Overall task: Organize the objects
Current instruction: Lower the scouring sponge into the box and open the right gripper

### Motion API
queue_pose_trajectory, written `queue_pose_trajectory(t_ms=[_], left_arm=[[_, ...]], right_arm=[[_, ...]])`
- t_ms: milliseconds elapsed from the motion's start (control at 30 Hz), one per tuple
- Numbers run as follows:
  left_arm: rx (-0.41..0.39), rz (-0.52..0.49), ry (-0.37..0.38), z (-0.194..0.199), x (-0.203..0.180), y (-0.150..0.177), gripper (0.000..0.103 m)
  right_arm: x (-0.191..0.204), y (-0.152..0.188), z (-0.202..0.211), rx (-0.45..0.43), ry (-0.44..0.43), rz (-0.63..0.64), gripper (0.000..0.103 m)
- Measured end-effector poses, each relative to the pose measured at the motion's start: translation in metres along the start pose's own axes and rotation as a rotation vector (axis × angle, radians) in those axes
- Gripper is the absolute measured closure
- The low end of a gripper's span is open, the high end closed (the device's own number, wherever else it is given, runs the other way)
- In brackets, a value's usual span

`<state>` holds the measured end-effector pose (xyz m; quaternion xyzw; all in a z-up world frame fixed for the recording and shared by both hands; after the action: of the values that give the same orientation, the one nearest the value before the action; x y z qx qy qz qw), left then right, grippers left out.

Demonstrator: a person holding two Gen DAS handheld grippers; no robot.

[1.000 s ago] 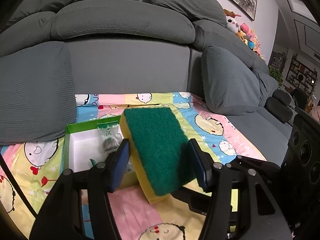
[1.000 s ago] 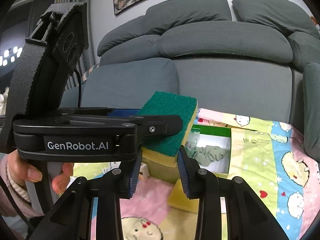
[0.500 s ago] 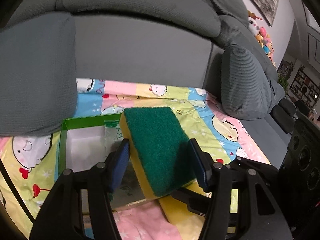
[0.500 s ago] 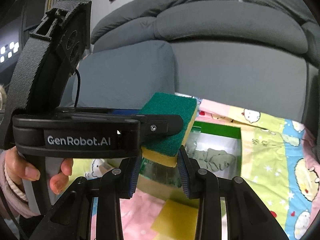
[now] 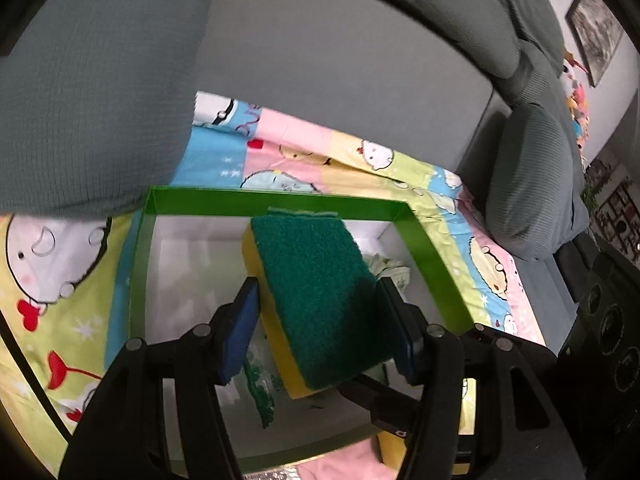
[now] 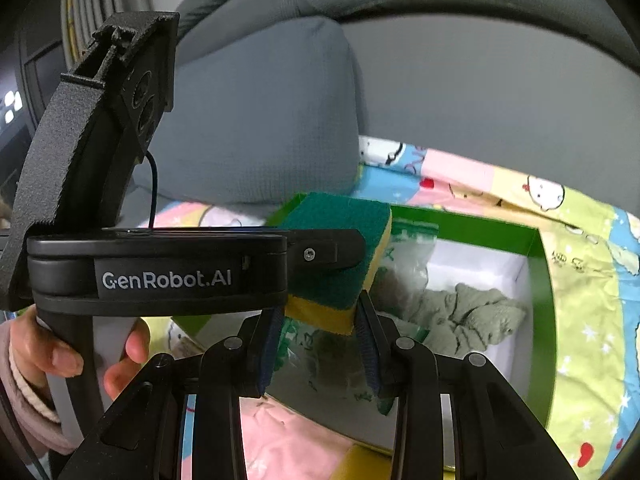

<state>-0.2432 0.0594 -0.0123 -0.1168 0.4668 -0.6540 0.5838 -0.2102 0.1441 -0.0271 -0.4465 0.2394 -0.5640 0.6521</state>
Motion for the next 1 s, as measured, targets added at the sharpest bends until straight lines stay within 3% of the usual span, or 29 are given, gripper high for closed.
queue_pose_trajectory(t_ms=[667, 1000], left_arm=[[0.04, 0.011, -0.035, -0.021, 0.018, 0.014, 0.044], [0.058, -0.031, -0.075, -0.017, 0.011, 0.021, 0.012]], right_arm=[[-0.008, 0.024, -0.033, 0.096, 0.041, -0.012, 0.066], [-0.014, 0.025, -0.019, 0.088, 0.096, -0.044, 0.061]])
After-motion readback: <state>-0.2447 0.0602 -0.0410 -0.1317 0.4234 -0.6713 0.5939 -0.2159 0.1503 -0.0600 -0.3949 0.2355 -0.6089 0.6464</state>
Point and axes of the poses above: each gripper's, at about its wrist camera, not at the fingertips, and z roughly against the way its jaws point, x to its left, y to its underside, the point moved 5 cm from there along -z, roughly the way its jaws point, and after that the axes turned 12 degrees about -x, right-handed, at the moved point
